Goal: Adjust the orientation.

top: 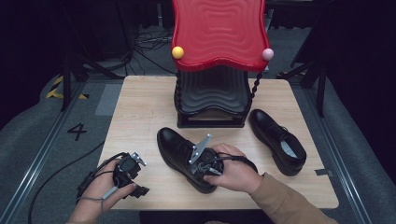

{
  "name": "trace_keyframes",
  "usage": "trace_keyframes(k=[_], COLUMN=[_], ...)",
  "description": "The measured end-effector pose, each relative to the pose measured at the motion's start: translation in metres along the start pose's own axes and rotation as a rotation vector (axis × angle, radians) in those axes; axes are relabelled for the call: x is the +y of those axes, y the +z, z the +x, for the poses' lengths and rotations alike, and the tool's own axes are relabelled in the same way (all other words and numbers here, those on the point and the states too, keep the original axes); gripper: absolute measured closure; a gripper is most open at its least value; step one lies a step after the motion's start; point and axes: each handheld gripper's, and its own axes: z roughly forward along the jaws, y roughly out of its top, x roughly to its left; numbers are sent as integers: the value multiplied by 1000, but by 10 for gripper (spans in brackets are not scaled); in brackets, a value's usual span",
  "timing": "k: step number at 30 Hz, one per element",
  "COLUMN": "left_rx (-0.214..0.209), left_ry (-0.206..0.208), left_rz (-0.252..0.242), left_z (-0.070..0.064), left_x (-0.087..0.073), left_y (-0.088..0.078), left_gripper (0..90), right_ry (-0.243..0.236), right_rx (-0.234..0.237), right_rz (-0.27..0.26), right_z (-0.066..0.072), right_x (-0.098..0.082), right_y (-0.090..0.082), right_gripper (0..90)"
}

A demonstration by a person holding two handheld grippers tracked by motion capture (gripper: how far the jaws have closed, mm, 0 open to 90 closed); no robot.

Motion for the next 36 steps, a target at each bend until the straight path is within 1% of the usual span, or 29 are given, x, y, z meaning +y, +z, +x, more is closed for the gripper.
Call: trace_keyframes(k=[2,3,5,6,7,8,9,10,11,12,13,14,15,17,18,21,22,23,24,25,26,27,28,29,30,32,34,35,36], left_rx=[-3,-6,-8,-7,-4,-7,-10,-10,-11,-11,-13,-14,-15,-13,-11,-14,-7,-8,-8,-9,-9,-8,-9,-9,-10,-11,-11,-11,-20], left_ry=[2,1,-2,0,1,-2,-4,-4,-3,-2,1,1,-1,-4,-2,-1,6,7,4,3,6,14,11,11,17,14,23,31,31], left_rz=[-4,-5,-5,-5,-2,1,2,2,0,1,1,0,-3,-3,2,7,9,13,15,15,7,8,10,10,6,13,17,15,15], left_z=[0,0,1,1,2,2,2,2,2,2,2,2,2,2,3,3,3,2,2,1,1,1,1,1,2,2,3,3,2], left_x=[1,1,1,1,1,1,1,1,2,2,2,2,2,2,2,2,2,2,2,3,4,4,5,5,6,8,11,14,16], left_y=[0,0,0,0,1,1,2,2,3,3,3,3,3,3,4,6,6,6,5,4,4,3,4,4,4,5,6,6,7], left_gripper=[283,283,283,283,283,283,283,283,283,283,283,283,283,283,283,283,283,282,282,282,282,282,282,282,282,282,282,282,283], right_ry=[-8,-2,39,46,65,103,152,152,199,225,244,279,311,310,304,316,338,366,380,395,408,432,458,458,485,496,509,519,538], right_rx=[-4,0,50,48,31,20,13,13,-39,-87,-108,-111,-86,-81,-89,-94,-95,-126,-149,-157,-175,-174,-153,-153,-130,-144,-154,-162,-164], right_rz=[1,-14,-62,-80,-96,-137,-164,-164,-164,-148,-134,-102,-69,-43,-44,-58,-66,-77,-86,-99,-115,-128,-144,-144,-162,-183,-207,-217,-227], right_z=[1,0,-5,-7,-10,-18,-25,-25,-37,-45,-49,-56,-62,-67,-69,-72,-71,-69,-67,-66,-65,-65,-65,-65,-65,-63,-60,-59,-57], right_x=[0,-1,-3,-4,-6,-9,-11,-11,-12,-13,-14,-14,-14,-14,-14,-13,-13,-13,-12,-13,-14,-15,-18,-18,-21,-27,-35,-39,-46], right_y=[1,-1,-10,-14,-21,-29,-35,-35,-41,-43,-43,-41,-34,-23,-17,-3,2,4,4,4,4,3,2,2,-1,-8,-16,-21,-26], right_gripper=[785,734,694,694,687,675,675,675,670,665,654,633,615,599,610,679,740,796,834,857,864,866,867,867,868,869,869,869,869])
